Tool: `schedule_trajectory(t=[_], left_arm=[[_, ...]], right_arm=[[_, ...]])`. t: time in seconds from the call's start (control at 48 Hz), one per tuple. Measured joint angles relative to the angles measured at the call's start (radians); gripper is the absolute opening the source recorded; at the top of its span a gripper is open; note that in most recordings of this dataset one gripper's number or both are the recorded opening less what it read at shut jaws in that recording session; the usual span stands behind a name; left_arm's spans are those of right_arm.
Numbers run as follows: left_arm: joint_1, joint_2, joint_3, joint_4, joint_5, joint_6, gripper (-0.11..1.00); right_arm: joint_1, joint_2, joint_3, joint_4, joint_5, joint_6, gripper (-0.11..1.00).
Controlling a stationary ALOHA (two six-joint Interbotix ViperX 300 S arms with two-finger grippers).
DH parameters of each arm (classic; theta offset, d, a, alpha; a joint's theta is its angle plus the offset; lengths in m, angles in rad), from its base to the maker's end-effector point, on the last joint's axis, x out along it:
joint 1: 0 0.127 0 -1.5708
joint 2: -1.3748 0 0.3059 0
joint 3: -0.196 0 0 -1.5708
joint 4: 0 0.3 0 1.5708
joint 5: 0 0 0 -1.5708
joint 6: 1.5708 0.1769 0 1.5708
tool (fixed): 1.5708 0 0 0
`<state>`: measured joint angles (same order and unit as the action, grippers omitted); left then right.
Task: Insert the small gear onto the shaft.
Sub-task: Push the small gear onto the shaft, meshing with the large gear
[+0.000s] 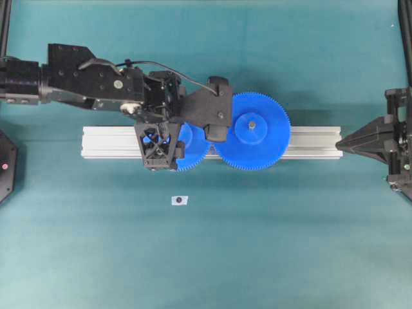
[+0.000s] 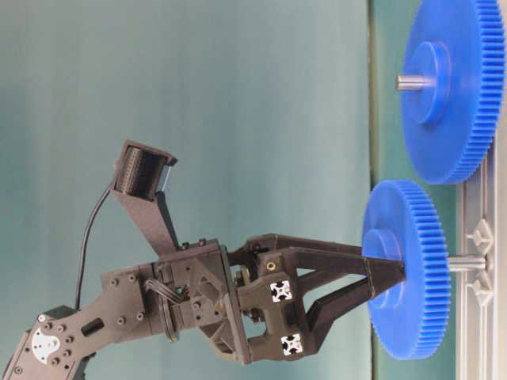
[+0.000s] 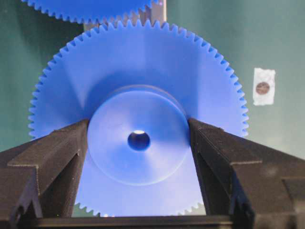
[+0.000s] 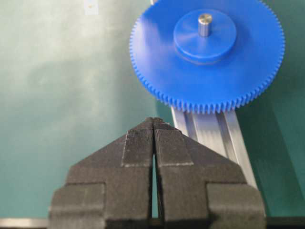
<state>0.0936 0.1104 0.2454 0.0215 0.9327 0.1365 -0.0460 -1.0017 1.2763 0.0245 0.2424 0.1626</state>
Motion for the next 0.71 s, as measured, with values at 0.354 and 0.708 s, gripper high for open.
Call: schedule_trajectory(t=[0.354,0.708], left_arm=[[-0.017,0.009,-0.012,0.005,-0.006,0.0,0.69],[-0.018,0.014,-0.017,0.006,-0.002,0.0,0.69]], right_arm=[[0.0,0.0,0.0,0.0,0.002,0.0,-0.01],[0.0,0.0,0.0,-0.002,0.002,0.02,-0.01]])
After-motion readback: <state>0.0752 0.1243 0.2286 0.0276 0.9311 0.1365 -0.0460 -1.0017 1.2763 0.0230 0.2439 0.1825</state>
